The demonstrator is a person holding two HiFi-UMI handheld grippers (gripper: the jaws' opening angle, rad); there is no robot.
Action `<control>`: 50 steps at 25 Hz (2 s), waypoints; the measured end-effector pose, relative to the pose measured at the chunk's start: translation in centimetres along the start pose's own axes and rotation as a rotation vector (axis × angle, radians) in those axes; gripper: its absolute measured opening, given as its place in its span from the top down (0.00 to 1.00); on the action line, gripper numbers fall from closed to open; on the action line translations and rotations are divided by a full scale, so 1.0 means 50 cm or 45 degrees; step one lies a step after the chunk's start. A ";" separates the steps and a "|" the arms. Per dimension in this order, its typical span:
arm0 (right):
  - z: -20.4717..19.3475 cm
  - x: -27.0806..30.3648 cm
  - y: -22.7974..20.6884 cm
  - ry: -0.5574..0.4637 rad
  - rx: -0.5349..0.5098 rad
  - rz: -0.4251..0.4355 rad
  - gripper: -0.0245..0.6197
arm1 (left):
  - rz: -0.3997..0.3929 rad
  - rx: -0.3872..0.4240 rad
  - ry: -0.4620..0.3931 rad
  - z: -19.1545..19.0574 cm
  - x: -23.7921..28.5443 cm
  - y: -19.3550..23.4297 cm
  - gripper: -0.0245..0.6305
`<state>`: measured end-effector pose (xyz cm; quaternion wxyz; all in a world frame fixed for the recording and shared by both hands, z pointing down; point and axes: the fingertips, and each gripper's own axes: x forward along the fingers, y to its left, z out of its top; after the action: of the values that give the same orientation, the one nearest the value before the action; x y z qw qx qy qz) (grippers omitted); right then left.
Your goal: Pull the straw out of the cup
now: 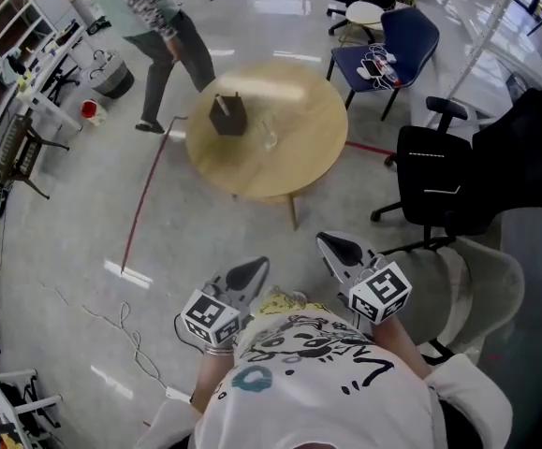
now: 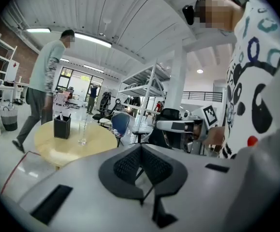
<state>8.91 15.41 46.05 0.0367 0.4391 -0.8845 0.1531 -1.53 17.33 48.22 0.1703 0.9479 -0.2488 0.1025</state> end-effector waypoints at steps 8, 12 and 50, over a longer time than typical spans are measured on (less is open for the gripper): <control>0.006 0.035 -0.030 0.018 0.004 -0.008 0.92 | -0.002 -0.018 0.014 0.000 0.025 0.037 0.94; 0.011 0.063 -0.050 0.039 0.006 -0.013 0.92 | -0.016 -0.023 0.006 0.020 0.050 0.070 0.94; 0.170 0.421 -0.264 0.021 -0.007 -0.162 0.92 | -0.186 0.037 0.032 0.216 0.240 0.475 0.94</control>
<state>7.03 -10.78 45.34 0.0549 0.4930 -0.8549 0.1516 -2.11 -11.40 48.07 0.1665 0.9646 -0.1752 0.1054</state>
